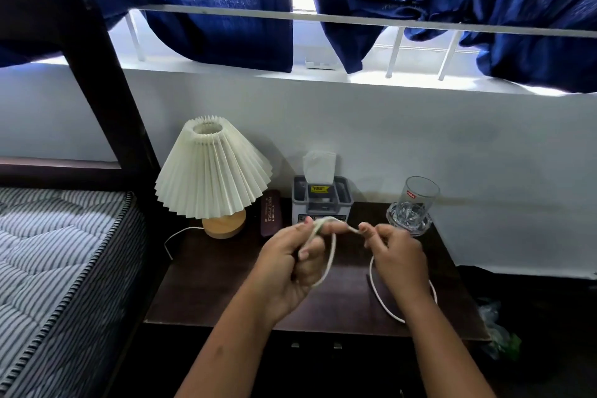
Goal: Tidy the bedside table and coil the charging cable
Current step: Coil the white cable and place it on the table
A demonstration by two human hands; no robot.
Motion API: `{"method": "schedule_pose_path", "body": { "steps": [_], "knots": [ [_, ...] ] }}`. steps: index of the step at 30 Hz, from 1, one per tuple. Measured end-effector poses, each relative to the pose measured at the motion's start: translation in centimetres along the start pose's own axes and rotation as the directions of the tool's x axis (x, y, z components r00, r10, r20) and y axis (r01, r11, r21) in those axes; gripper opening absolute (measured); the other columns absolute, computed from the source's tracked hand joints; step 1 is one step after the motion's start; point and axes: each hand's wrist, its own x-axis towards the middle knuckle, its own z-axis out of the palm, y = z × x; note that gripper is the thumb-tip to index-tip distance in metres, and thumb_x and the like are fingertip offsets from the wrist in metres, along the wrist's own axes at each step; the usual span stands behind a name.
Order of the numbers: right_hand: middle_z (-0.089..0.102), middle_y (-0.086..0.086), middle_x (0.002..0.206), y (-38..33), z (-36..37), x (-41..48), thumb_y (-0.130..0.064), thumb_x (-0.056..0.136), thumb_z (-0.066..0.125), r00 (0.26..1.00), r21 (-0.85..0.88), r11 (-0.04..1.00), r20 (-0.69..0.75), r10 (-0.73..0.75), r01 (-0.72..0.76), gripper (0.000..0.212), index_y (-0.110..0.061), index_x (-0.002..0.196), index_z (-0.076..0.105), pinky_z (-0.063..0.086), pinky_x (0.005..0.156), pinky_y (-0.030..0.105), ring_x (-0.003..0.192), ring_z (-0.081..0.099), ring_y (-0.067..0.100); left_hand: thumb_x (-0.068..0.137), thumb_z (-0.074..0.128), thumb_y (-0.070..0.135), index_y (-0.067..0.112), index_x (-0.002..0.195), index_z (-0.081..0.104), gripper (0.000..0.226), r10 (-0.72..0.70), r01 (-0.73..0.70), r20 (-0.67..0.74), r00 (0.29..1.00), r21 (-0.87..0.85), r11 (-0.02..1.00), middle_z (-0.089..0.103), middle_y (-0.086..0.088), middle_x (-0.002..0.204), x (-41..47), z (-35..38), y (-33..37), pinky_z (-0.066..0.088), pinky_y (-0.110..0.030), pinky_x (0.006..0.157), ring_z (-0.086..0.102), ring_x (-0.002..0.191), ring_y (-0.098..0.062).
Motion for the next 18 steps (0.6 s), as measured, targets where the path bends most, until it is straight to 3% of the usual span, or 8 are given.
{"method": "schedule_pose_path", "body": {
  "steps": [2,5,9,12,14,16,18],
  "knots": [
    [0.05,-0.004,0.048,-0.8,0.8,-0.6,-0.051,0.088,0.049,0.976,-0.035,0.999,0.216,0.014,-0.007,0.046,-0.02,0.053,0.054,0.035,0.061,0.03,0.068,0.058,0.022,0.093,0.036,0.027,-0.001,0.107,0.062,0.041,0.121,-0.141,-0.142,0.982,-0.14,0.98,0.042,0.005,0.045,0.5,0.0,0.0,0.015,-0.011,0.028,0.024,0.026,0.001],
    [0.054,-0.008,0.056,-2.7,2.5,-2.1,-0.051,0.091,0.041,0.869,-0.101,0.994,0.496,0.012,0.043,0.044,-0.024,0.058,0.052,0.033,0.082,0.034,0.082,0.058,0.013,0.097,0.033,0.023,-0.001,0.118,0.053,0.037,0.234,-0.301,-0.305,0.923,-0.196,0.933,0.058,0.004,0.054,0.7,-0.5,0.3,0.026,-0.01,0.028,0.032,0.027,-0.002],
    [0.058,-0.008,0.061,-4.6,3.9,-4.3,-0.049,0.09,0.041,0.72,-0.07,0.987,0.691,-0.058,0.147,0.032,-0.028,0.071,0.056,0.032,0.081,0.035,0.079,0.059,0.008,0.099,0.035,0.016,0.002,0.129,0.043,0.034,0.363,-0.464,-0.49,0.792,-0.097,0.881,0.074,0.0,0.072,0.8,-1.8,1.0,0.043,-0.012,0.041,0.05,0.04,-0.003],
    [0.064,-0.003,0.078,-4.7,3.8,-4.5,-0.047,0.091,0.043,0.7,-0.136,0.955,0.708,-0.093,0.264,0.028,-0.026,0.076,0.055,0.027,0.079,0.034,0.094,0.06,0.018,0.1,0.029,0.011,0.009,0.124,0.045,0.03,0.392,-0.462,-0.598,0.699,0.041,0.886,0.07,0.0,0.105,0.9,-3.6,1.2,0.05,-0.01,0.051,0.063,0.054,-0.001],
    [0.069,0.0,0.091,-4.5,3.4,-4.3,-0.044,0.092,0.041,0.721,-0.184,0.923,0.681,-0.129,0.338,0.028,-0.024,0.077,0.054,0.029,0.076,0.034,0.099,0.059,0.023,0.1,0.025,0.009,0.009,0.121,0.044,0.029,0.432,-0.378,-0.623,0.652,0.228,0.898,0.059,-0.003,0.128,1.0,-4.5,1.0,0.049,-0.007,0.056,0.065,0.072,-0.003],
    [0.069,0.003,0.093,-4.3,2.8,-4.2,-0.044,0.093,0.041,0.733,-0.173,0.9,0.649,-0.202,0.401,0.029,-0.021,0.078,0.053,0.031,0.071,0.033,0.097,0.058,0.026,0.1,0.023,0.008,0.004,0.139,0.027,0.039,0.512,-0.268,-0.598,0.617,0.452,0.851,0.055,-0.003,0.131,1.5,-4.8,0.5,0.049,-0.006,0.062,0.062,0.083,-0.006],
    [0.067,0.004,0.089,-4.2,2.2,-4.0,-0.045,0.092,0.042,0.753,-0.105,0.892,0.584,-0.303,0.441,0.03,-0.02,0.076,0.048,0.038,0.067,0.034,0.091,0.059,0.027,0.1,0.023,0.007,0.011,0.147,0.014,0.048,0.58,-0.157,-0.52,0.627,0.646,0.747,0.055,-0.003,0.128,1.7,-4.6,-0.1,0.047,-0.013,0.072,0.06,0.087,-0.008]
  ]
}}
